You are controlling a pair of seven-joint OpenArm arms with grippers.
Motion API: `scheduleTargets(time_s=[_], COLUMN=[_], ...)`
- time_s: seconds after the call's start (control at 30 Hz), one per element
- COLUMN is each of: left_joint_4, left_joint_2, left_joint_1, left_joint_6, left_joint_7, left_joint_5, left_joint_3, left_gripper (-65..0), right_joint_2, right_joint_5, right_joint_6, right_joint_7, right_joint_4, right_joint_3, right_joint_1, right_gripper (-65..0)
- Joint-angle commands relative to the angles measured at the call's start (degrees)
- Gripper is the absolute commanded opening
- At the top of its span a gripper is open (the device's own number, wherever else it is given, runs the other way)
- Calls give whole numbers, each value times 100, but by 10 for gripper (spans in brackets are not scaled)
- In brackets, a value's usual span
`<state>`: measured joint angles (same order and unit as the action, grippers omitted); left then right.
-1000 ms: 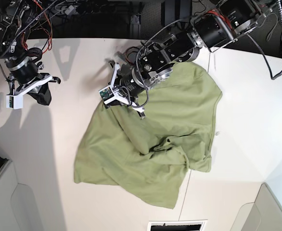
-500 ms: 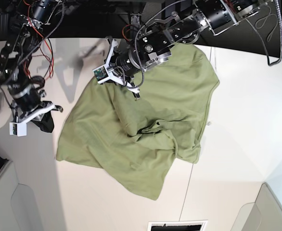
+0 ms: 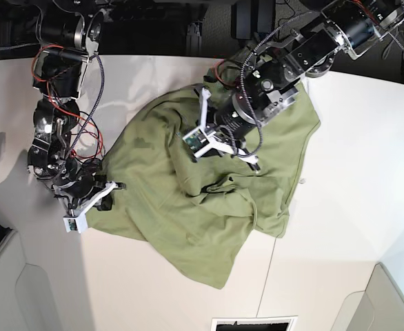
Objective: Layout the t-shirt on the table in an organized manner, then fold the t-shirt properly
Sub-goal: 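Grasp shirt corners with both grippers and stretch the shirt wide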
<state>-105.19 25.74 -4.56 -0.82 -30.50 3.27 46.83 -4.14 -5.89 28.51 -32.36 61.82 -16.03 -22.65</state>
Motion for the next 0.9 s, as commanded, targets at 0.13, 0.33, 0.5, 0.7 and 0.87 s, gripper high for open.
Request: scheduleTargets(time_s=[0.13, 0.33, 0.5, 0.7, 0.87], left_joint_4=[-17, 734, 1200, 1698, 2420], left_joint_2=[0, 4, 0, -4, 0], left_joint_1=[-66, 31, 177, 267, 256], left_joint_6=[-245, -181, 170, 415, 404], left_joint_7=[114, 162, 407, 466, 774], left_joint_5=[-28, 94, 348, 380, 201], left_joint_3=[-933, -1764, -2269, -2354, -2356], left_gripper=[-650, -650, -650, -650, -650], right_joint_2=[-188, -533, -713, -778, -909], right_joint_5=[-31, -79, -101, -221, -367], right_joint_6=[13, -24, -24, -22, -17], right_joint_7=[98, 26, 13, -190, -273], right_joint_4=[-109, -109, -109, -109, -103], right_joint_3=[313, 313, 315, 315, 313], right_joint_1=[-125, -131, -127, -127, -26], right_gripper=[-650, -650, -650, -650, -650])
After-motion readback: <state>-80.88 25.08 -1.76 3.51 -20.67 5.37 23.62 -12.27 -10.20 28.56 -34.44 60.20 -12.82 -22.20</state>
